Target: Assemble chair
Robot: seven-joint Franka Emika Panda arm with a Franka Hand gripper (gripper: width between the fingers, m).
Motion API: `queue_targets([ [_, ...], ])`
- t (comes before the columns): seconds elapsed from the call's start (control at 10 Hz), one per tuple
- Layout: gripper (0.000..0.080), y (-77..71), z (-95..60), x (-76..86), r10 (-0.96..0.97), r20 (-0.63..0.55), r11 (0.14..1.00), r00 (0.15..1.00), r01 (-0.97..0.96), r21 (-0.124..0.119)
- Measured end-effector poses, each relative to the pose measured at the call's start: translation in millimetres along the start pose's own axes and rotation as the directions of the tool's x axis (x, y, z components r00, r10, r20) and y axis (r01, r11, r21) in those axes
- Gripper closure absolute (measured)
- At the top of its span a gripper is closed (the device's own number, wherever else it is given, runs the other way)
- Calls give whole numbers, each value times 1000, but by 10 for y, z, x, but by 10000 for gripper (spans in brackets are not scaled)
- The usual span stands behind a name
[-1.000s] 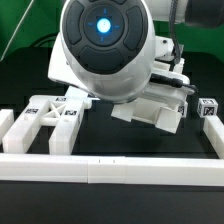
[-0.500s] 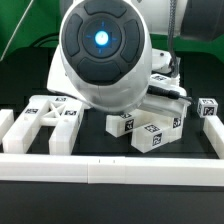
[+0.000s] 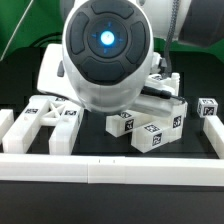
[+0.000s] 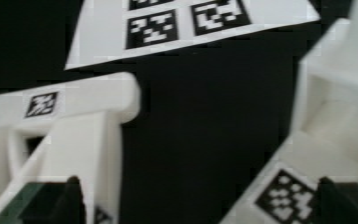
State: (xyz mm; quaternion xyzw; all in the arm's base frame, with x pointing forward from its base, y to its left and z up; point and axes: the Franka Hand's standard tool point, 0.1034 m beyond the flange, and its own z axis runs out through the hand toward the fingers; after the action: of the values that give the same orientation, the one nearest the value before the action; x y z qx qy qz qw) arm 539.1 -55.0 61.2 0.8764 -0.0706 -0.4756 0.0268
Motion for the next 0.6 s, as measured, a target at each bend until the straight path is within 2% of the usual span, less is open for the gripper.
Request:
queue_targets([
  [0.1, 151, 104, -40, -7, -15, -3, 1000, 1000, 15, 9],
  [0.2, 151, 142, -96, -5, -13, -24, 1000, 1000, 13, 13],
  [0.4, 151, 93, -199, 49, -19, -91, 1000, 996, 19, 3],
  [0.5, 151, 83, -322, 185, -22, -207, 1000, 978, 22, 0],
  [0.6, 151, 78, -396, 197, -34, -314, 999, 949, 37, 3],
])
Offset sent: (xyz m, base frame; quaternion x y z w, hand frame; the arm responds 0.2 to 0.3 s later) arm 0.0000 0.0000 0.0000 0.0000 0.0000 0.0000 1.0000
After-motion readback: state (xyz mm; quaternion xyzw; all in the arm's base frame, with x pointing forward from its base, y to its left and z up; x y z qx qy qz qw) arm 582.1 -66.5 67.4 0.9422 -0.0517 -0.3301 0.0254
